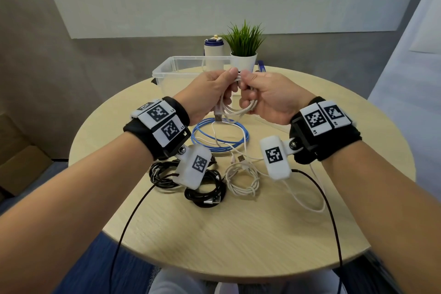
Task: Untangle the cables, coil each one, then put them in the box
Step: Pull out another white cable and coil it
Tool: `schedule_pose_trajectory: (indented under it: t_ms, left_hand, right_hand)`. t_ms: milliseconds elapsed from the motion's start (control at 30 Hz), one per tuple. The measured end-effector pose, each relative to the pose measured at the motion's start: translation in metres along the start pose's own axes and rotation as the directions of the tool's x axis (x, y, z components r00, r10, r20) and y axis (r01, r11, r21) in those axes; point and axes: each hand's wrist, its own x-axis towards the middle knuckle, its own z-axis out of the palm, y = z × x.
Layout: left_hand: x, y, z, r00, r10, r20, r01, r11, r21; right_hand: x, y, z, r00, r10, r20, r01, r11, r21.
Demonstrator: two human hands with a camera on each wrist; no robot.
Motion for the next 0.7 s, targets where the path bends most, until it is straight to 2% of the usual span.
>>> schedule_pose_trajectory:
  t_ms: [200, 300, 433, 600, 700]
  left_hand:
    - [0.000, -0.010, -0.006, 0.996, -0.024, -0.089, 0.028, 0.999, 0.044]
    - [-0.001, -0.009, -0.006, 0.997, -0.039, -0.070, 0.040, 0.999, 0.006]
    - [-0.002, -0.005, -0.008, 0.996, 0.002, -0.087, 0.000, 1.000, 0.029]
    - [-0.003, 0.000, -0.019, 1.000, -0.022, -0.005, 0.022, 1.000, -0.016]
    - [0.002, 0.000, -0.023, 0.996, 0.013, -0.091, -0.007, 0.998, 0.062]
  right_hand:
    - [0.004, 0.001, -0.001, 0.979, -0.068, -0.191, 0.068, 0.998, -0.005]
    - [0.004, 0.002, 0.000, 0.979, -0.054, -0.198, 0.056, 0.998, 0.007]
    - [0.002, 0.003, 0.002, 0.981, -0.036, -0.193, 0.042, 0.999, 0.023]
    - [0.002, 0.002, -0.002, 0.964, -0.073, -0.257, 0.066, 0.997, -0.033]
    - [0.002, 0.004, 0.000, 0.962, -0.111, -0.249, 0.094, 0.992, -0.080]
